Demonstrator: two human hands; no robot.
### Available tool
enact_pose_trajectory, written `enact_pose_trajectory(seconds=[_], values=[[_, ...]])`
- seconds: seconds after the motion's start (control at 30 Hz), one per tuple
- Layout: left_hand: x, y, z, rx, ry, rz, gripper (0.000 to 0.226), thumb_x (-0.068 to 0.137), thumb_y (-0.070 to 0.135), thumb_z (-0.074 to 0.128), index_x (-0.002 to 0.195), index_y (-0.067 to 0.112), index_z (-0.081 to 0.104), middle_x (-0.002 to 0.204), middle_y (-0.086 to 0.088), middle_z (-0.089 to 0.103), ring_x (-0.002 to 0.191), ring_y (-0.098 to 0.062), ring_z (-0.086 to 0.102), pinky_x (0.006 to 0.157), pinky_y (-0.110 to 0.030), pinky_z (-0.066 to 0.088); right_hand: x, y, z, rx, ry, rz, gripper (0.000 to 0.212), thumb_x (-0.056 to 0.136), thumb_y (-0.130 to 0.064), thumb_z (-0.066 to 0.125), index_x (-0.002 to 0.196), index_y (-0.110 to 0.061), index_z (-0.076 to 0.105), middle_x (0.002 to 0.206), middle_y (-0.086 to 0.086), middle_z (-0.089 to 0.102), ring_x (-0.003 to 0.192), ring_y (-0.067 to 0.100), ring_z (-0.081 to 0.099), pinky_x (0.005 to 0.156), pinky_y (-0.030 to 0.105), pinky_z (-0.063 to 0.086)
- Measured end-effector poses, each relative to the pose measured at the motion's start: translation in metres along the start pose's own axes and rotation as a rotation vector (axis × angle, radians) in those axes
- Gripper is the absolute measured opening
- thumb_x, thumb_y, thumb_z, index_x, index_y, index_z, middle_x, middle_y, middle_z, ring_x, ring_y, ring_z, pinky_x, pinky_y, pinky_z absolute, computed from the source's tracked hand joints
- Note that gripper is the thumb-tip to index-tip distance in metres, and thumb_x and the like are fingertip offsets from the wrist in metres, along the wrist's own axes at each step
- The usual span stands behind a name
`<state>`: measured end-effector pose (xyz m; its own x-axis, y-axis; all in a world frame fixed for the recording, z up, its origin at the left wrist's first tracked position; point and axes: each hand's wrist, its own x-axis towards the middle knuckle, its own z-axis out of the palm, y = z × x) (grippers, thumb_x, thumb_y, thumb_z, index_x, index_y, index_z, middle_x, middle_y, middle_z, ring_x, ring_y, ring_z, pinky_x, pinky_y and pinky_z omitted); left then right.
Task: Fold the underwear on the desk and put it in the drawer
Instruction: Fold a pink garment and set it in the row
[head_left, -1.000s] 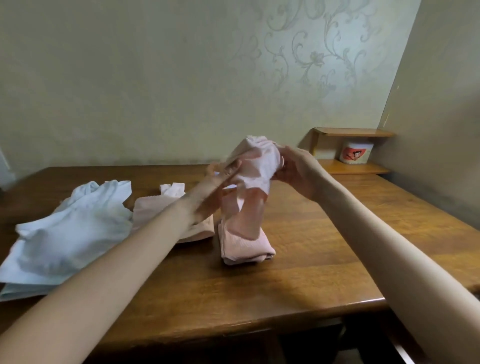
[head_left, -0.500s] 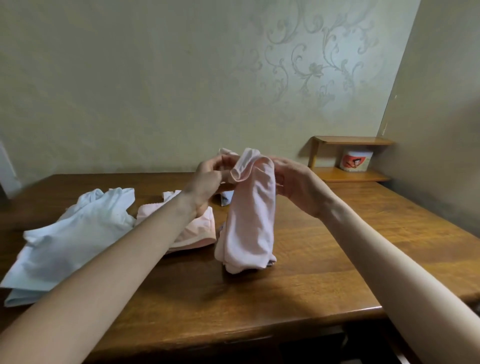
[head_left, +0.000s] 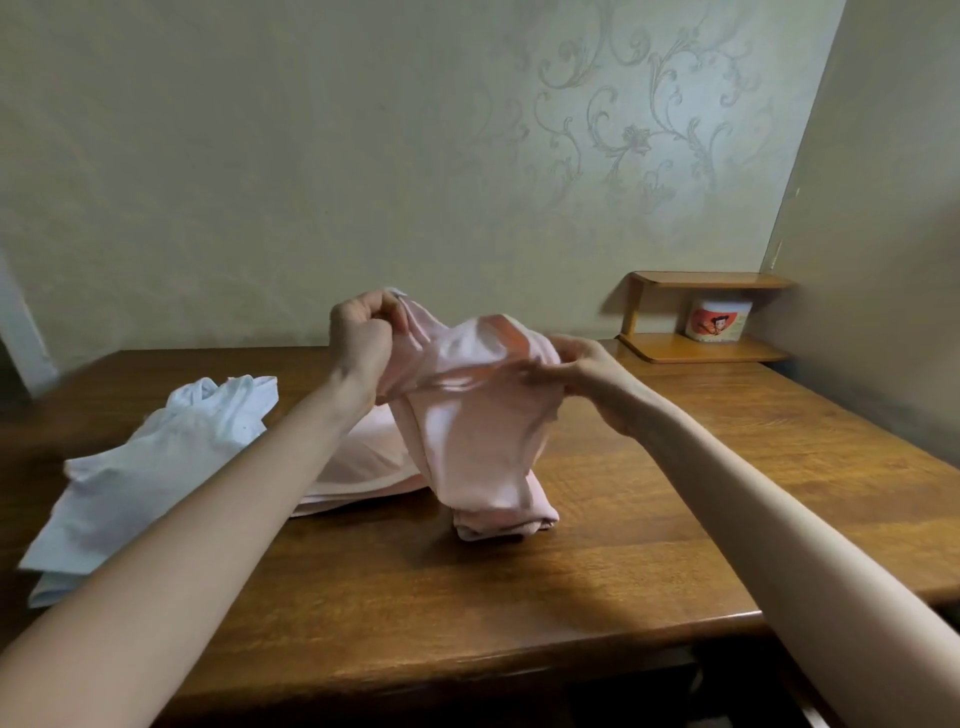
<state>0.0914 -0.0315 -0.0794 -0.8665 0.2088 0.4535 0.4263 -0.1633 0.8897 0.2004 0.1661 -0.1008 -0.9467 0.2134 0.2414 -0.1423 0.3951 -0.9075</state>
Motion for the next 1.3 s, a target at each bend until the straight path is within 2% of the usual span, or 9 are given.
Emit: enact_pose_trajectory(seconds=[0.17, 0.27, 0.43, 0.57, 0.63, 0.8, 0.9, 1.13, 1.3], values=[[0.004, 0.000, -0.007, 0.045, 0.071, -0.081, 0.038, 0.066, -0.011, 0.031, 0.055, 0.017, 0.052, 0.067, 0.003, 0.055, 0.070, -0.012, 0.049, 0.065, -0.021, 0.039, 0.000, 0.003, -0.017, 0.176, -0.083, -0.029, 0.054, 0.067, -0.022, 0.076, 0.111, 0.004, 0.058, 0.105, 0.021, 0.064, 0.095, 0.028, 0.059, 0.084, 0.038, 0.046], [0.008, 0.000, -0.011, 0.000, 0.031, -0.191, 0.034, 0.069, 0.002, 0.035, 0.063, 0.020, 0.063, 0.075, -0.001, 0.060, 0.076, -0.021, 0.053, 0.059, -0.025, 0.040, -0.004, 0.001, -0.019, 0.294, -0.138, -0.053, 0.031, 0.064, -0.015, 0.076, 0.088, -0.007, 0.058, 0.086, 0.004, 0.065, 0.082, 0.019, 0.059, 0.066, 0.023, 0.050], [0.006, 0.007, -0.014, -0.047, -0.073, -0.181, 0.017, 0.063, 0.017, 0.053, 0.072, 0.021, 0.068, 0.074, -0.001, 0.057, 0.068, -0.014, 0.051, 0.055, -0.025, 0.035, -0.012, -0.005, -0.022, 0.253, -0.395, -0.085, 0.065, 0.064, -0.056, 0.077, 0.103, -0.005, 0.062, 0.099, 0.012, 0.063, 0.083, 0.022, 0.057, 0.068, 0.029, 0.046], [-0.006, 0.017, -0.003, -0.032, -0.422, -0.050, 0.036, 0.079, -0.010, 0.041, 0.074, 0.017, 0.065, 0.063, 0.014, 0.064, 0.055, 0.001, 0.053, 0.049, -0.011, 0.039, -0.005, -0.020, 0.009, -0.018, -0.074, -0.143, 0.058, 0.072, -0.037, 0.074, 0.126, -0.029, 0.057, 0.125, -0.005, 0.062, 0.107, 0.005, 0.061, 0.089, 0.030, 0.052], [-0.011, 0.023, 0.004, -0.020, -0.533, 0.006, 0.051, 0.079, -0.017, 0.036, 0.063, 0.021, 0.066, 0.065, 0.015, 0.066, 0.059, 0.003, 0.057, 0.055, -0.010, 0.042, -0.003, -0.029, 0.025, -0.045, -0.176, -0.187, 0.070, 0.074, -0.017, 0.076, 0.135, -0.030, 0.046, 0.131, -0.010, 0.056, 0.120, 0.004, 0.054, 0.096, 0.027, 0.049], [0.003, 0.043, -0.010, -0.089, -0.179, 0.165, 0.044, 0.068, -0.012, 0.038, 0.050, 0.020, 0.063, 0.058, 0.013, 0.065, 0.063, 0.000, 0.057, 0.063, -0.010, 0.043, -0.006, -0.032, 0.016, -0.064, -0.207, -0.125, 0.029, 0.076, -0.015, 0.072, 0.100, 0.002, 0.069, 0.092, 0.007, 0.070, 0.081, 0.012, 0.066, 0.077, 0.025, 0.051], [0.019, 0.043, -0.036, -0.083, 0.009, 0.236, 0.041, 0.062, -0.011, 0.034, 0.045, 0.021, 0.054, 0.047, 0.013, 0.058, 0.055, 0.001, 0.049, 0.057, -0.010, 0.036, -0.006, -0.028, -0.008, 0.104, -0.075, -0.077, 0.015, 0.080, -0.024, 0.069, 0.079, -0.009, 0.072, 0.073, 0.001, 0.067, 0.066, 0.012, 0.062, 0.062, 0.019, 0.047], [0.024, 0.035, -0.051, -0.148, -0.026, 0.097, 0.029, 0.070, -0.004, 0.041, 0.067, 0.020, 0.056, 0.058, 0.007, 0.060, 0.058, -0.009, 0.051, 0.050, -0.020, 0.033, -0.010, -0.028, -0.038, 0.302, -0.088, -0.084, 0.033, 0.065, -0.043, 0.068, 0.068, -0.011, 0.076, 0.076, 0.002, 0.074, 0.072, 0.012, 0.068, 0.067, 0.019, 0.051], [0.028, 0.042, -0.074, -0.055, -0.288, 0.011, 0.023, 0.063, 0.024, 0.046, 0.063, 0.019, 0.068, 0.067, 0.001, 0.063, 0.072, -0.016, 0.050, 0.066, -0.029, 0.035, -0.016, -0.031, -0.054, -0.204, 0.140, -0.214, 0.013, 0.084, -0.012, 0.066, 0.072, -0.015, 0.070, 0.059, -0.014, 0.064, 0.059, -0.005, 0.055, 0.061, 0.013, 0.039]])
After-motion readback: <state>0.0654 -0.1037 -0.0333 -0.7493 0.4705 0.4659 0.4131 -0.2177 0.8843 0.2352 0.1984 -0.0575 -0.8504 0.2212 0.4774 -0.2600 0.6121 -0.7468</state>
